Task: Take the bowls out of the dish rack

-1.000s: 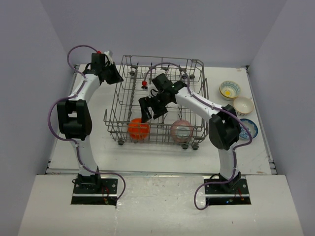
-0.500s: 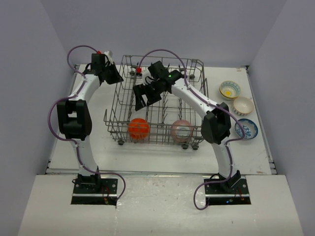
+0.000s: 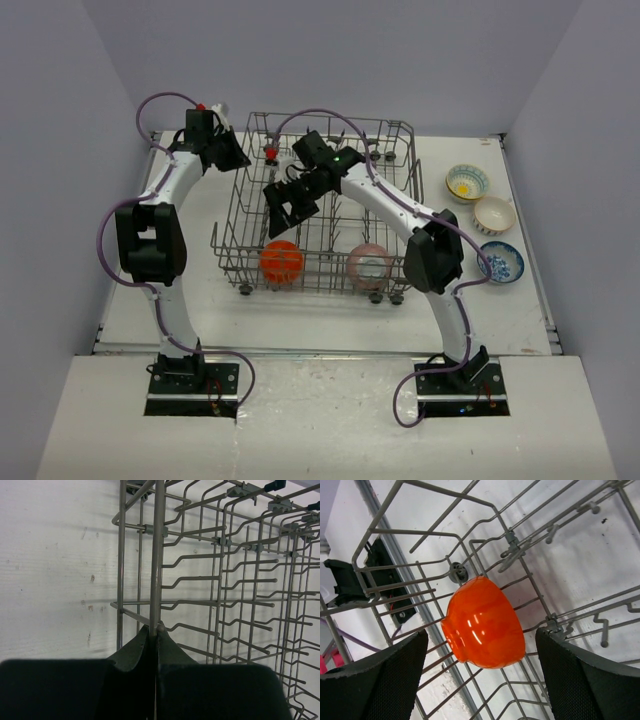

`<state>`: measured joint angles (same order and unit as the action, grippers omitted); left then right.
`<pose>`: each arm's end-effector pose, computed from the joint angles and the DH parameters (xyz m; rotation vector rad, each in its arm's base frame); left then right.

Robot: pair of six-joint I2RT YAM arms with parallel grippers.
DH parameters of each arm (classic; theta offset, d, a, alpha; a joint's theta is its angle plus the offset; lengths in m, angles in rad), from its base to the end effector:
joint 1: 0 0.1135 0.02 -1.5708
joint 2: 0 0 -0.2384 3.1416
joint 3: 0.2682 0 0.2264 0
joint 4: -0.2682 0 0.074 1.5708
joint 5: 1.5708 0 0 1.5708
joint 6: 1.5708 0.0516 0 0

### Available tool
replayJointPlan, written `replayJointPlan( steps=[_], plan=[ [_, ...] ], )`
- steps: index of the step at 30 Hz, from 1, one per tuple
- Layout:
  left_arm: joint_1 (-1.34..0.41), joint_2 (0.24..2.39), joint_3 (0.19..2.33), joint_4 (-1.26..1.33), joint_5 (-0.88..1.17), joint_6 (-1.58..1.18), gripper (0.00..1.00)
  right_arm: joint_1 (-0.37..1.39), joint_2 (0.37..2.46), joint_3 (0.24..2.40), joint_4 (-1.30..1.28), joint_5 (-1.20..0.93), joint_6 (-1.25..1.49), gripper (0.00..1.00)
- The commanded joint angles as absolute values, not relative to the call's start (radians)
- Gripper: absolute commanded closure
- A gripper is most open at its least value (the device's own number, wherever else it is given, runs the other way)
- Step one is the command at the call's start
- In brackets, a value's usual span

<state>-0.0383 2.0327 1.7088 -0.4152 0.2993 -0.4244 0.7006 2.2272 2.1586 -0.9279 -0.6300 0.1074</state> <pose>0.4425 -0.0322 0.2313 -0.2953 2.3210 -0.5790 0.3246 0.3135 0.2501 -1.0177 2.4581 1.1009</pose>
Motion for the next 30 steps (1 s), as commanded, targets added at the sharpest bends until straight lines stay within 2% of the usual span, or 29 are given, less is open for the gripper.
replayJointPlan(
  steps=[1, 18, 25, 30],
  plan=[
    [0.000, 2.088, 1.643, -0.577, 0.179, -0.413, 1.00, 0.715, 2.235, 2.177, -0.940, -0.698, 0.074, 0.13],
    [0.000, 2.072, 1.638, -0.572, 0.192, -0.422, 1.00, 0.721, 2.286, 2.082, -0.968, -0.853, 0.037, 0.16],
    [0.000, 2.082, 1.643, -0.565, 0.206, -0.437, 1.00, 0.721, 2.289, 2.060, -0.989, -0.703, 0.031, 0.12],
    [0.000, 2.083, 1.644, -0.565, 0.204, -0.434, 1.00, 0.764, 2.283, 2.004, -0.989, -0.738, 0.017, 0.16]
  ],
)
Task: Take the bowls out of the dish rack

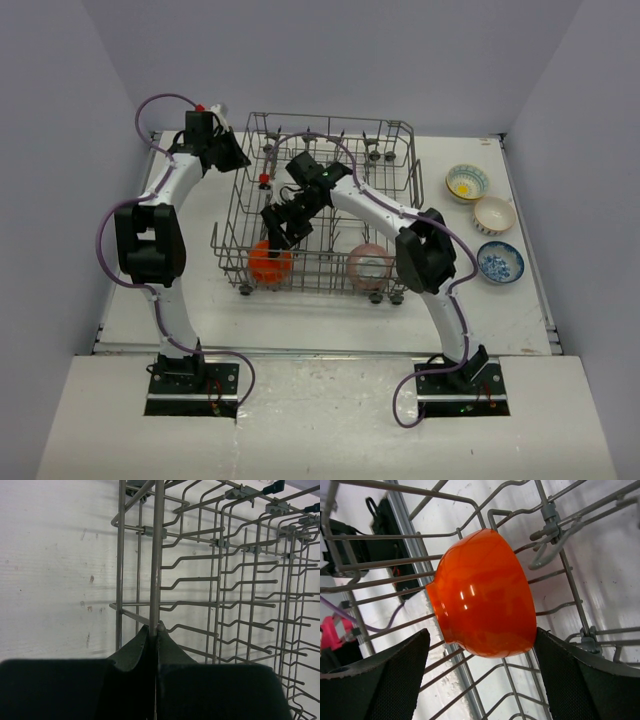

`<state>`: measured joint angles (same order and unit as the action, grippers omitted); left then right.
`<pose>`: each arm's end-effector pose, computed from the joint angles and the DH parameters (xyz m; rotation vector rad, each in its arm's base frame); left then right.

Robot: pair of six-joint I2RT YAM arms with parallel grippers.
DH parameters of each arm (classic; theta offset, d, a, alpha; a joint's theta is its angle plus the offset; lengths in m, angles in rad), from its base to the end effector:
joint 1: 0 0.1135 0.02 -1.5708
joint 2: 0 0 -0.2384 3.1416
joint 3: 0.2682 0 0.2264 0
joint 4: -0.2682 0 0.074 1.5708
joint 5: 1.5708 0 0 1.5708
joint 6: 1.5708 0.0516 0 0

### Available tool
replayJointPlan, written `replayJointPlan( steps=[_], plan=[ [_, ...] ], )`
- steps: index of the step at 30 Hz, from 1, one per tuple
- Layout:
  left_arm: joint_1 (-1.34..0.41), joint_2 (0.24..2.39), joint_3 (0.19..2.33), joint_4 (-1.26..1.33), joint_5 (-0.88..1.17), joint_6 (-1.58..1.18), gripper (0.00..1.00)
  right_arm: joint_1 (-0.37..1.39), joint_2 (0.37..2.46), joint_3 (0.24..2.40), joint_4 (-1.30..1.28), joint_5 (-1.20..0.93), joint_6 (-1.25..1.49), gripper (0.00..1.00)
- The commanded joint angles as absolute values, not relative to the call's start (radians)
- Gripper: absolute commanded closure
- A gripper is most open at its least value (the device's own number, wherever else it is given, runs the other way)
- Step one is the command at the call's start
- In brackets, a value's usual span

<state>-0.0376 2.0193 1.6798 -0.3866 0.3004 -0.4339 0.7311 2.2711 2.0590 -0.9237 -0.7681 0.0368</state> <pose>0.4405 -0.0319 0.2303 -0.3023 2.3081 -0.5856 0.3085 0.3248 0.2077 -1.1706 2.5111 1.2624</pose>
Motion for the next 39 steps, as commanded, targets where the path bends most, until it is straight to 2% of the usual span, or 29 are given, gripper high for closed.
replayJointPlan(
  steps=[1, 8, 12, 14, 16, 24, 27, 28, 32, 34, 37, 39],
  plan=[
    [0.000, 2.085, 1.647, -0.565, 0.204, -0.434, 1.00, 0.788, 2.278, 1.991, -0.980, -0.739, 0.017, 0.16],
    [0.000, 2.091, 1.647, -0.561, 0.216, -0.443, 1.00, 0.833, 2.267, 1.948, -0.911, -0.756, 0.055, 0.15],
    [0.000, 2.085, 1.647, -0.563, 0.206, -0.439, 1.00, 0.831, 2.292, 2.008, -0.899, -0.820, 0.078, 0.16],
    [0.000, 2.083, 1.655, -0.571, 0.203, -0.431, 1.00, 0.831, 2.290, 2.013, -0.896, -0.889, 0.087, 0.23],
    [0.000, 2.085, 1.664, -0.574, 0.199, -0.431, 1.00, 0.831, 2.273, 1.985, -0.849, -0.946, 0.115, 0.34],
    [0.000, 2.094, 1.663, -0.574, 0.204, -0.437, 1.00, 0.834, 2.187, 1.855, -0.802, -1.141, 0.141, 0.40],
    [0.000, 2.092, 1.654, -0.572, 0.204, -0.440, 1.00, 0.834, 2.186, 1.847, -0.781, -1.190, 0.166, 0.58],
    [0.000, 2.094, 1.652, -0.571, 0.203, -0.440, 1.00, 0.834, 2.186, 1.850, -0.784, -1.190, 0.166, 0.59],
    [0.000, 2.088, 1.660, -0.569, 0.195, -0.437, 1.00, 0.836, 2.183, 1.871, -0.802, -1.158, 0.158, 0.60],
    [0.000, 2.086, 1.664, -0.571, 0.195, -0.437, 1.00, 0.836, 2.178, 1.884, -0.804, -1.111, 0.158, 0.49],
    [0.000, 2.086, 1.669, -0.572, 0.195, -0.437, 1.00, 0.836, 2.197, 1.922, -0.860, -1.047, 0.129, 0.42],
    [0.000, 2.086, 1.667, -0.572, 0.193, -0.437, 1.00, 0.836, 2.209, 1.937, -0.908, -1.013, 0.100, 0.42]
  ],
)
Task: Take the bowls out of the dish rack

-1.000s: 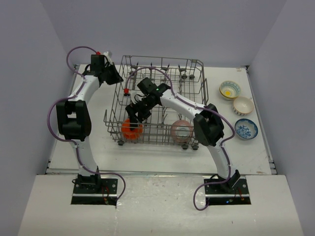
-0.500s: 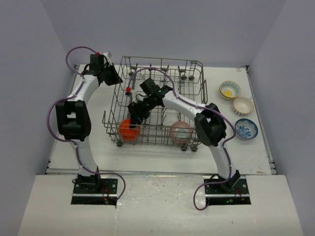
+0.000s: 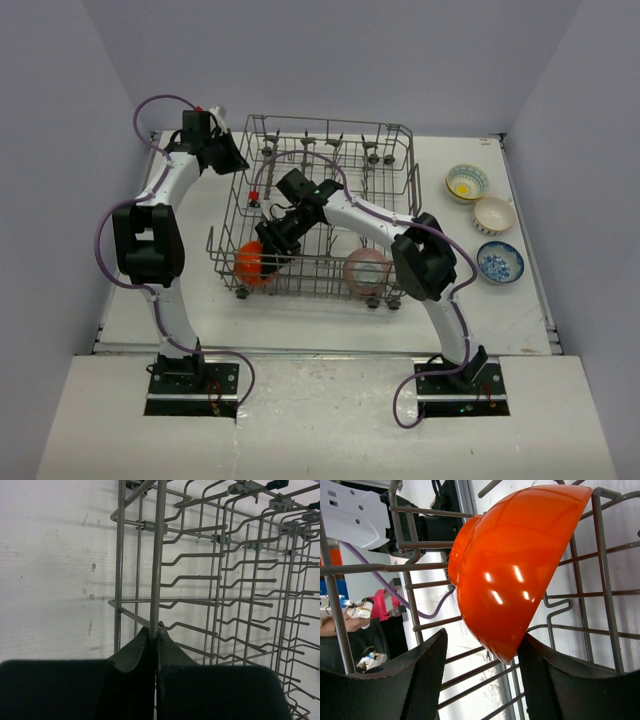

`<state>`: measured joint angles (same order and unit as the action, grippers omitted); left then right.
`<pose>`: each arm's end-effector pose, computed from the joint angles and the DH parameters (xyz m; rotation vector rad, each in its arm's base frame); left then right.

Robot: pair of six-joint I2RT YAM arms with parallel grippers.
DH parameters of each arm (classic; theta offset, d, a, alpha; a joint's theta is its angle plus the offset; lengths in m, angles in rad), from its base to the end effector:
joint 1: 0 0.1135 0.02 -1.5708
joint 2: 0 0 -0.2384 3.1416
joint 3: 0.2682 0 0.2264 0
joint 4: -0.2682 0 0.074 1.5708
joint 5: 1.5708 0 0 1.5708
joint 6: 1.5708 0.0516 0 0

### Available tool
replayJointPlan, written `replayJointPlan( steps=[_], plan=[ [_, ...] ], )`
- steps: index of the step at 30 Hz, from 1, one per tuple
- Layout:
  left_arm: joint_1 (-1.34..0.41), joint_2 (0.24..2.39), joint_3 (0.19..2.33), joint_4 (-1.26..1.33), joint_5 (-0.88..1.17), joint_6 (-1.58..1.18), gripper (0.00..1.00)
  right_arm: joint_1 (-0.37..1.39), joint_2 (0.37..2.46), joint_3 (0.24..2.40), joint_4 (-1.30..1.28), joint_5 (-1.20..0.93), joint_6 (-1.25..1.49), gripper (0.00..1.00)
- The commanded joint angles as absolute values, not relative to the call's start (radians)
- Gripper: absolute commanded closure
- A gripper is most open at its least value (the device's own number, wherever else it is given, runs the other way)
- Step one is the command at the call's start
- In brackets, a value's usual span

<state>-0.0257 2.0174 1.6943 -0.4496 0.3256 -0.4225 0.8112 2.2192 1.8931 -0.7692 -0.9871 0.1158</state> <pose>0.4364 -0.0277 0.2303 -0.3057 2.3518 -0.6006 0.2696 0.3464 0.1993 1.2299 -2.3778 -1.5650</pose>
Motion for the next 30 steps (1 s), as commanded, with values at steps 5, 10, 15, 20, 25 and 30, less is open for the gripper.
replayJointPlan(
  steps=[5, 10, 15, 20, 25, 30],
  plan=[
    [0.000, 2.092, 1.666, -0.574, 0.195, -0.436, 1.00, 0.836, 2.174, 1.875, -0.845, -0.961, 0.107, 0.41],
    [0.000, 2.094, 1.664, -0.574, 0.196, -0.437, 1.00, 0.834, 2.149, 1.833, -0.704, -0.885, 0.189, 0.39],
    [0.000, 2.094, 1.655, -0.572, 0.196, -0.433, 1.00, 0.831, 2.146, 1.812, -0.570, -0.859, 0.261, 0.40],
    [0.000, 2.091, 1.646, -0.572, 0.193, -0.431, 1.00, 0.834, 2.171, 1.870, -0.542, -0.874, 0.287, 0.42],
    [0.000, 2.089, 1.651, -0.569, 0.195, -0.433, 1.00, 0.833, 2.177, 1.896, -0.529, -0.887, 0.296, 0.44],
    [0.000, 2.091, 1.648, -0.568, 0.195, -0.433, 1.00, 0.830, 2.168, 1.864, -0.471, -0.934, 0.333, 0.48]
  ],
)
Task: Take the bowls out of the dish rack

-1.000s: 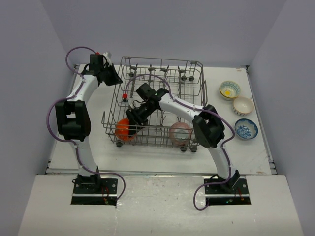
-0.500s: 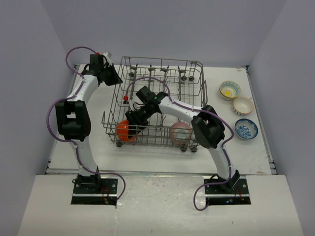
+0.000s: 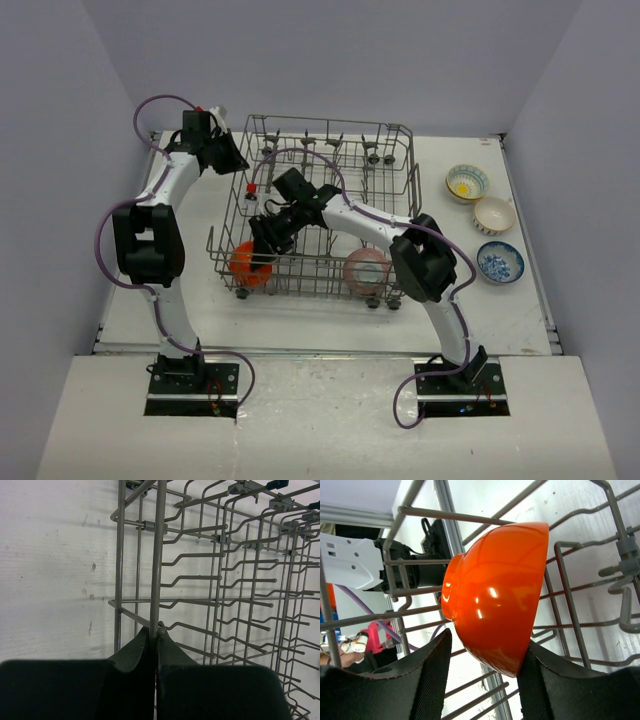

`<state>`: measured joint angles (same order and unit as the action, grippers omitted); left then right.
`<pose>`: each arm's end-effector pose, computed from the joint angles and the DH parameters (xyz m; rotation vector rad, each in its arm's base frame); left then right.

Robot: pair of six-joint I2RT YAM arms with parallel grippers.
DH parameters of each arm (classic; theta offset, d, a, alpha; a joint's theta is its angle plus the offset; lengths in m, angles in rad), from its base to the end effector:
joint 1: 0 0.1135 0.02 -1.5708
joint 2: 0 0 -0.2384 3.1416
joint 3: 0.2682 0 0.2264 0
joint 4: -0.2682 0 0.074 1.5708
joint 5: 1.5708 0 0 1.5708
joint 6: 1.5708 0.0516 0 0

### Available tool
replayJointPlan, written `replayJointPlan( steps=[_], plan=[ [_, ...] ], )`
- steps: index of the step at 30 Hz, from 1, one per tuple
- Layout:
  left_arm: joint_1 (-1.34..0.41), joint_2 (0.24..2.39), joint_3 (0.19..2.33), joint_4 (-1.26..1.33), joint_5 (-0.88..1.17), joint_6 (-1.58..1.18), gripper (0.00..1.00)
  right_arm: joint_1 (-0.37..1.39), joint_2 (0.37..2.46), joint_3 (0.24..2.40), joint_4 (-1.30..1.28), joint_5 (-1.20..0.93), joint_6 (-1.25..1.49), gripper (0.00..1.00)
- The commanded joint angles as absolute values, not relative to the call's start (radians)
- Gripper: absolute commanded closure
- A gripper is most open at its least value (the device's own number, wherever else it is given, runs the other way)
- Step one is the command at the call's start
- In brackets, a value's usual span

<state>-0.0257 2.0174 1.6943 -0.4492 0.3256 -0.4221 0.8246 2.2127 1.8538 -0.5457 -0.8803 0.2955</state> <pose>0.4365 -0.0277 0.2303 -0.3050 2.3514 -0.6004 0.2792 0.3605 0.1999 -1.0992 2.4218 1.5298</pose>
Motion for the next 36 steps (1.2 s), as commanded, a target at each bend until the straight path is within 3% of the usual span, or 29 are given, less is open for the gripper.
replayJointPlan(
  steps=[1, 4, 10, 11, 15, 23, 27, 36],
  plan=[
    [0.000, 2.091, 1.644, -0.568, 0.196, -0.433, 1.00, 0.831, 2.169, 1.856, -0.460, -0.942, 0.344, 0.49],
    [0.000, 2.091, 1.641, -0.568, 0.196, -0.433, 1.00, 0.830, 2.204, 1.891, -0.475, -0.989, 0.357, 0.51],
    [0.000, 2.091, 1.638, -0.566, 0.196, -0.433, 1.00, 0.830, 2.213, 1.848, -0.362, -1.077, 0.446, 0.70],
    [-0.002, 2.091, 1.640, -0.566, 0.195, -0.434, 1.00, 0.833, 2.224, 1.862, -0.368, -1.084, 0.451, 0.79],
    [0.000, 2.089, 1.635, -0.566, 0.196, -0.433, 1.00, 0.833, 2.253, 1.871, -0.302, -1.155, 0.531, 1.00],
    [0.000, 2.086, 1.635, -0.565, 0.195, -0.434, 1.00, 0.824, 2.140, 1.778, -0.068, -1.253, 0.692, 1.00],
    [0.000, 2.086, 1.635, -0.565, 0.195, -0.434, 1.00, 0.796, 2.039, 1.766, 0.215, -1.269, 0.939, 1.00],
    [0.000, 2.086, 1.640, -0.563, 0.196, -0.439, 1.00, 0.739, 2.019, 2.002, 0.728, -1.290, 1.495, 1.00]
  ],
)
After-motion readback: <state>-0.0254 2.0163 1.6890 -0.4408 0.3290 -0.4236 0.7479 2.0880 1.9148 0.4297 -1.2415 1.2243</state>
